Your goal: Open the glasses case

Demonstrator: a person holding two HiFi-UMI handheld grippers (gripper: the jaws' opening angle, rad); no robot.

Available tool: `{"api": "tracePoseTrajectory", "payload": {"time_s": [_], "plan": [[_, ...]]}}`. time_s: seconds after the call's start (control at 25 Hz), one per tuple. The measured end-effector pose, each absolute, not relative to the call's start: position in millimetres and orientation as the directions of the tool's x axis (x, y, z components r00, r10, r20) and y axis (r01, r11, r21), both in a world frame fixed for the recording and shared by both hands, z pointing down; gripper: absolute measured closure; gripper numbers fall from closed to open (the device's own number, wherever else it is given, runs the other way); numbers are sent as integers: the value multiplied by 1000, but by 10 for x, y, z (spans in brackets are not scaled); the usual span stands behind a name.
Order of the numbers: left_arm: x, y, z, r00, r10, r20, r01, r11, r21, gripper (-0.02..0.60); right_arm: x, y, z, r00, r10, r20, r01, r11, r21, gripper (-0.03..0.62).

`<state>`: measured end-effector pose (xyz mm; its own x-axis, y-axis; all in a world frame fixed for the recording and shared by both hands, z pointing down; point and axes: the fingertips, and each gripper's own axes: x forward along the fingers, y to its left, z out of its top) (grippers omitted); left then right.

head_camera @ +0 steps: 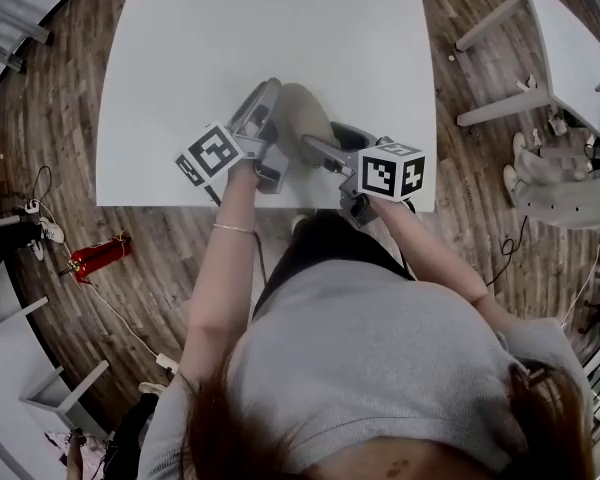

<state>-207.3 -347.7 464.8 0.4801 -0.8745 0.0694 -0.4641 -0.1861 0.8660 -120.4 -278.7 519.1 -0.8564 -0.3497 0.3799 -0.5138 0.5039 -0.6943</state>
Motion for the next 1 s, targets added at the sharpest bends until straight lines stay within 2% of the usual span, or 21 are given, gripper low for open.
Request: {"api": "tracePoseTrajectory", "payload": {"time_s": [0.2, 0.36, 0.48, 0.6, 0.72, 0.76, 1.0], "plan": [[-1875, -3303, 4202, 501, -865, 21, -453, -241, 859, 580, -1242, -2823, 5113, -822, -376, 429, -570, 576, -586, 282], [-1771, -3139, 4051, 541, -841, 0, -393, -252, 884, 580, -1171, -2821, 4979, -805, -427, 411, -593, 586, -552, 283], [-1828, -2975, 4162, 531, -846, 50, -407, -203, 891, 580, -1098, -2804, 4887, -788, -470, 398, -616, 581, -532, 281], [-1848, -2761, 4258, 521, -845, 116, -481, -179, 858, 580, -1009, -2722, 4695, -764, -512, 393, -645, 624, -442, 360], [-1767, -2550, 4303, 498, -849, 175, -605, -195, 772, 580, -897, -2573, 4453, -736, -573, 361, -674, 667, -317, 565], [-1719, -2502, 4311, 489, -851, 188, -640, -204, 741, 580, -866, -2520, 4389, -733, -587, 345, -678, 671, -299, 589], [-1498, -2217, 4297, 462, -857, 229, -756, -245, 607, 580, -781, -2197, 4246, -743, -604, 287, -669, 670, -320, 589]]}}
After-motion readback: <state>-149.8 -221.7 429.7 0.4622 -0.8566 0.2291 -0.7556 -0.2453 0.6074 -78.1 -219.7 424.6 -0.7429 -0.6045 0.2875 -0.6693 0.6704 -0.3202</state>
